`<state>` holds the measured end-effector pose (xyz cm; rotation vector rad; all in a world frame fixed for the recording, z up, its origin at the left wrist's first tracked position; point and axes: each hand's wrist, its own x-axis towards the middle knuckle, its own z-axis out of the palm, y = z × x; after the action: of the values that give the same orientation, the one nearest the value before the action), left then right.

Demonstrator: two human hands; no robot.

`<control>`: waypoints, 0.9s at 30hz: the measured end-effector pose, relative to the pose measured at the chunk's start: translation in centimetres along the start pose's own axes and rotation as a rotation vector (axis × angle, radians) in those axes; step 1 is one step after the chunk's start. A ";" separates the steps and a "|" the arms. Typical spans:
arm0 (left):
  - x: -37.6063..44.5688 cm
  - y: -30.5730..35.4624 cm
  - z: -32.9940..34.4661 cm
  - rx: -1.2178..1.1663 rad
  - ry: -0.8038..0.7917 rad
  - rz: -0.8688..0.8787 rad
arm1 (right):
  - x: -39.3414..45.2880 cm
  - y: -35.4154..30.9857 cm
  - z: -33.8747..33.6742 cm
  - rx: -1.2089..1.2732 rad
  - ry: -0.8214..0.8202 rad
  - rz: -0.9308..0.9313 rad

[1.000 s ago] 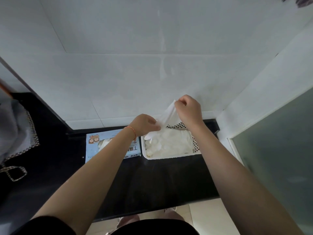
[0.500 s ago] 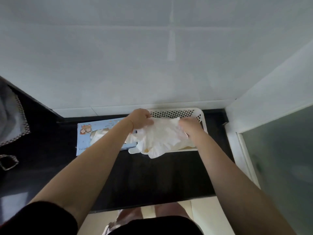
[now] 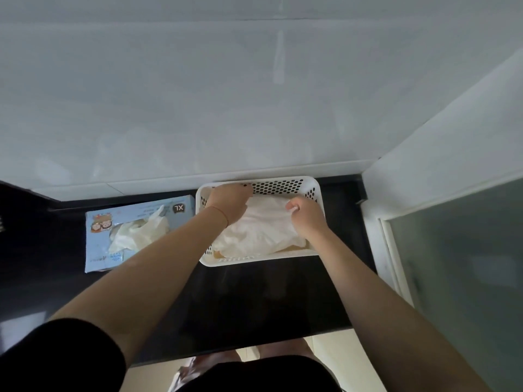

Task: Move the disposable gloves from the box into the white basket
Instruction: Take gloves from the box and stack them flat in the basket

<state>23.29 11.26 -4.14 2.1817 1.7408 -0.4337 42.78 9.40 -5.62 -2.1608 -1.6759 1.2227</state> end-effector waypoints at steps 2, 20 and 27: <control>-0.7 0.5 0.2 0.083 0.088 0.041 | 0.2 0.2 0.2 -0.061 -0.014 -0.019; -5.3 0.3 1.1 0.258 -0.228 0.055 | -0.2 -0.3 0.6 -0.546 -0.002 -0.172; -4.5 2.2 1.3 0.027 0.007 -0.088 | -0.6 -0.5 0.3 -0.635 0.000 -0.214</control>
<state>24.43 6.29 -3.34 2.1326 1.8504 -0.4742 42.17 8.93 -5.21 -2.1807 -2.4711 0.6881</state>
